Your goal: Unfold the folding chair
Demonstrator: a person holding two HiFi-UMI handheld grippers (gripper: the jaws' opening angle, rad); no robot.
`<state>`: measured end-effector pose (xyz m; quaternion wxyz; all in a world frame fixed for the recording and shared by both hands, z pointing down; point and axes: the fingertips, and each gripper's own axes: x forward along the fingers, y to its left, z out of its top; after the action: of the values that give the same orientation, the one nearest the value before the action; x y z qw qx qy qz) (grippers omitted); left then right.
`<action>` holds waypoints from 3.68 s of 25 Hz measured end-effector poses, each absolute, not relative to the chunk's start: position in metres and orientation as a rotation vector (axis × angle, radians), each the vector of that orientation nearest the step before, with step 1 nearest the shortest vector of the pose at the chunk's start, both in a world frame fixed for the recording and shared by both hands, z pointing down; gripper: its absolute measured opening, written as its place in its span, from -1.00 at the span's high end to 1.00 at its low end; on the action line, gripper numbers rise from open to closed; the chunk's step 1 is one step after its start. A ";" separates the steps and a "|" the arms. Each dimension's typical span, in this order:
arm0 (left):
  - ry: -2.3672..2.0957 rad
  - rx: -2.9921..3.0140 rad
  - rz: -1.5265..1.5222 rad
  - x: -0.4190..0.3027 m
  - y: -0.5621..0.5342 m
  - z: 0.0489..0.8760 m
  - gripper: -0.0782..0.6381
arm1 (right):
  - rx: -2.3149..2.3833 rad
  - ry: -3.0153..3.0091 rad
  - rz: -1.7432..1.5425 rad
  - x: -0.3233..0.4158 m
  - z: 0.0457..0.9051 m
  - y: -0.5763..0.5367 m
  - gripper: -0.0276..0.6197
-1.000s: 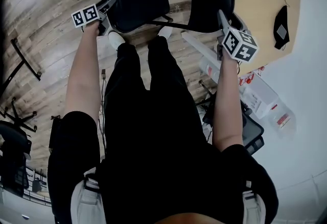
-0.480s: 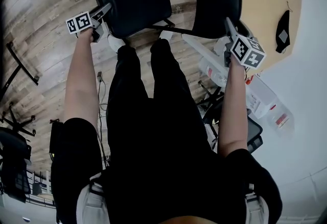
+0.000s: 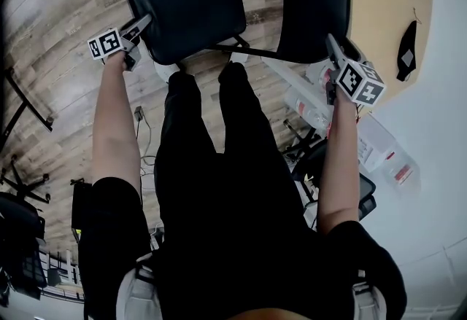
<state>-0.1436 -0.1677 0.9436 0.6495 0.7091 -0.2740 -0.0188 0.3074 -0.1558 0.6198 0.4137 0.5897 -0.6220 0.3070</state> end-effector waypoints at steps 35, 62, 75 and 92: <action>-0.667 1.541 -0.060 -0.222 -0.156 1.034 0.05 | 1.401 -1.556 0.797 0.226 0.655 -0.143 0.34; -1.090 1.840 0.203 -0.229 -0.162 0.720 -0.09 | 1.355 -2.246 0.550 0.165 0.483 -0.185 0.28; -1.184 2.309 0.191 -0.075 -0.120 0.444 -0.07 | 0.972 -2.694 0.405 0.113 0.365 -0.140 0.30; -1.345 2.638 0.059 0.004 -0.051 0.233 0.46 | 0.622 -3.010 0.193 0.080 0.228 -0.063 0.68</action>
<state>0.0044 -0.0506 0.2329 0.0899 0.8870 -0.4525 0.0200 0.0796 -0.0634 0.2285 0.0310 0.2019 -0.9769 0.0627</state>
